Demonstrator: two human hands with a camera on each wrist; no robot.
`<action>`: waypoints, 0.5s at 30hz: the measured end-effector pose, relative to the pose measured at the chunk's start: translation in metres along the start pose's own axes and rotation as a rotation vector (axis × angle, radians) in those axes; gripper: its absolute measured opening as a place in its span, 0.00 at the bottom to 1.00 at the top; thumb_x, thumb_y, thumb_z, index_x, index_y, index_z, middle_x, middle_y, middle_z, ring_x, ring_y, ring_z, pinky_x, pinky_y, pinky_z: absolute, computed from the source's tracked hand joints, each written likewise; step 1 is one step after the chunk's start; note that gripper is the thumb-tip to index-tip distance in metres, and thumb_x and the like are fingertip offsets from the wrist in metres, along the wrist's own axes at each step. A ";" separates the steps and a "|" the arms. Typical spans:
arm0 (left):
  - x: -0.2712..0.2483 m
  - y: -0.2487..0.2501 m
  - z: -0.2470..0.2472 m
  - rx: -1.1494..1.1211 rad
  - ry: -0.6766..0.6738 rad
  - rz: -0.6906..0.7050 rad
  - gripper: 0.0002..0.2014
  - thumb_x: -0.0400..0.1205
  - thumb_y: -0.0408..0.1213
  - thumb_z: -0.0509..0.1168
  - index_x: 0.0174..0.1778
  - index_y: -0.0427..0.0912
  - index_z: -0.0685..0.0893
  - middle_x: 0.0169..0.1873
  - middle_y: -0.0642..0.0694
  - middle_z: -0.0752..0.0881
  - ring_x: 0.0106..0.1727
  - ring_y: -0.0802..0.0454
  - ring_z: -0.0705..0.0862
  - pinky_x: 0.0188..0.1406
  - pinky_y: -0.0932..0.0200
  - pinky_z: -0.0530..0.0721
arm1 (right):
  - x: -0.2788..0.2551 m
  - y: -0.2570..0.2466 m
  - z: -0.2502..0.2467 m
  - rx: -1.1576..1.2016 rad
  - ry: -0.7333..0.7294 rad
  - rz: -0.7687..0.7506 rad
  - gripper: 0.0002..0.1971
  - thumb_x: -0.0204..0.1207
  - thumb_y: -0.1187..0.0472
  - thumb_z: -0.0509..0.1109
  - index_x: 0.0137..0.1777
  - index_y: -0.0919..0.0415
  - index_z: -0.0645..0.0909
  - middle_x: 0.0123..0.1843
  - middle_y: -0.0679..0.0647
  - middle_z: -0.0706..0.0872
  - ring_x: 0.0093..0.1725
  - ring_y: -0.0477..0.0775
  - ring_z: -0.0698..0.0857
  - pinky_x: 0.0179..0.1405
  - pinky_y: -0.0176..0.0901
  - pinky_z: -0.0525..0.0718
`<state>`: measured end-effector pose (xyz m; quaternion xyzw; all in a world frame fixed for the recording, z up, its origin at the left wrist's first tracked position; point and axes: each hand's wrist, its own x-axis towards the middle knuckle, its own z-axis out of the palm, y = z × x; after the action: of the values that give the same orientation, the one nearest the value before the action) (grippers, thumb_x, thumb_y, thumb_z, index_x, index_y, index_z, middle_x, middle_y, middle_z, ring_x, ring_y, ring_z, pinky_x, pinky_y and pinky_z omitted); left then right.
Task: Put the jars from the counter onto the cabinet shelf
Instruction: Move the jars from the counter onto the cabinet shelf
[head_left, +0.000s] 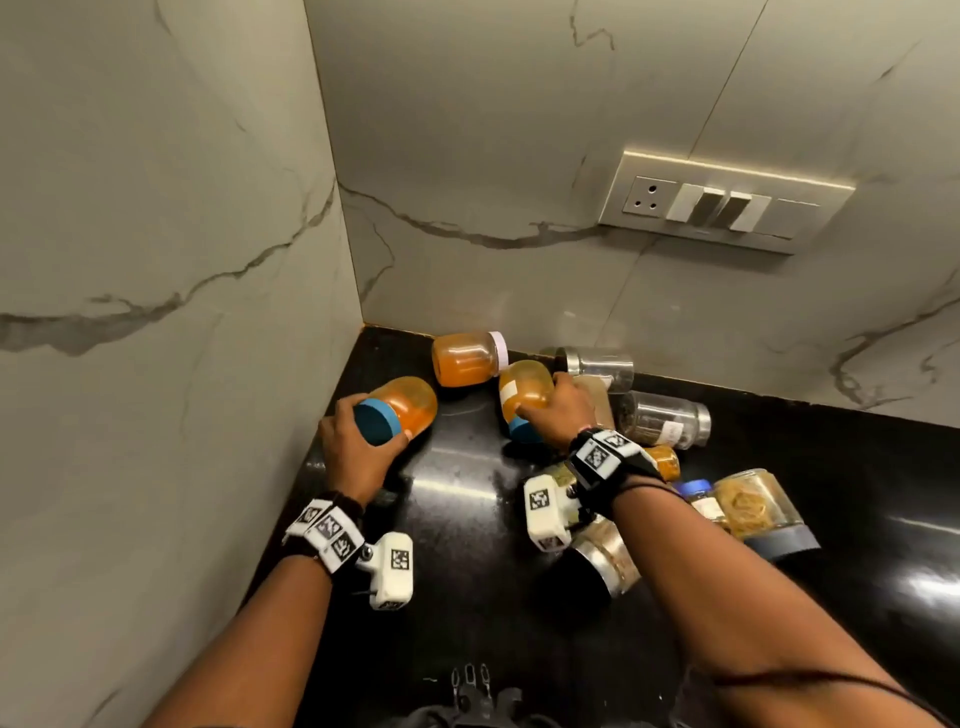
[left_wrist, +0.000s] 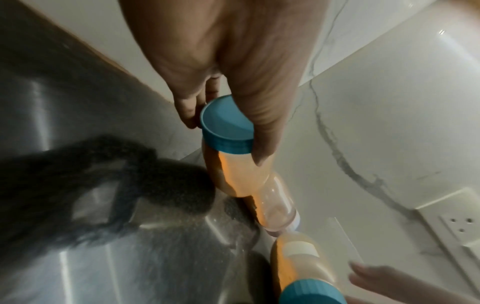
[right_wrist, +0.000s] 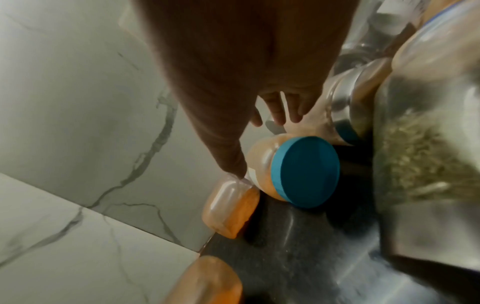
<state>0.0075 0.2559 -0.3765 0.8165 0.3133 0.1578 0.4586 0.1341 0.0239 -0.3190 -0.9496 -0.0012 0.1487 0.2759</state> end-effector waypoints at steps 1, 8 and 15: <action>-0.009 0.000 -0.004 -0.014 -0.007 0.007 0.39 0.65 0.37 0.85 0.71 0.46 0.75 0.65 0.36 0.74 0.60 0.40 0.78 0.58 0.52 0.80 | 0.007 -0.003 0.004 -0.028 0.006 0.021 0.43 0.71 0.46 0.77 0.82 0.63 0.64 0.76 0.67 0.74 0.76 0.70 0.73 0.74 0.60 0.75; -0.056 -0.015 -0.023 0.032 -0.004 0.047 0.38 0.65 0.42 0.85 0.70 0.49 0.78 0.63 0.39 0.77 0.62 0.40 0.79 0.60 0.48 0.82 | 0.028 -0.019 0.016 -0.258 0.021 0.081 0.44 0.76 0.40 0.71 0.82 0.71 0.62 0.78 0.65 0.74 0.78 0.66 0.73 0.76 0.51 0.69; -0.078 -0.023 -0.038 0.039 -0.007 0.089 0.38 0.66 0.43 0.84 0.72 0.49 0.77 0.63 0.43 0.76 0.62 0.44 0.81 0.58 0.54 0.81 | 0.035 -0.027 0.031 -0.183 -0.036 0.123 0.50 0.67 0.45 0.82 0.82 0.64 0.58 0.77 0.68 0.72 0.77 0.70 0.73 0.76 0.60 0.74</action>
<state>-0.0804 0.2388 -0.3735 0.8389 0.2780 0.1693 0.4362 0.1607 0.0659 -0.3398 -0.9662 0.0386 0.1818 0.1784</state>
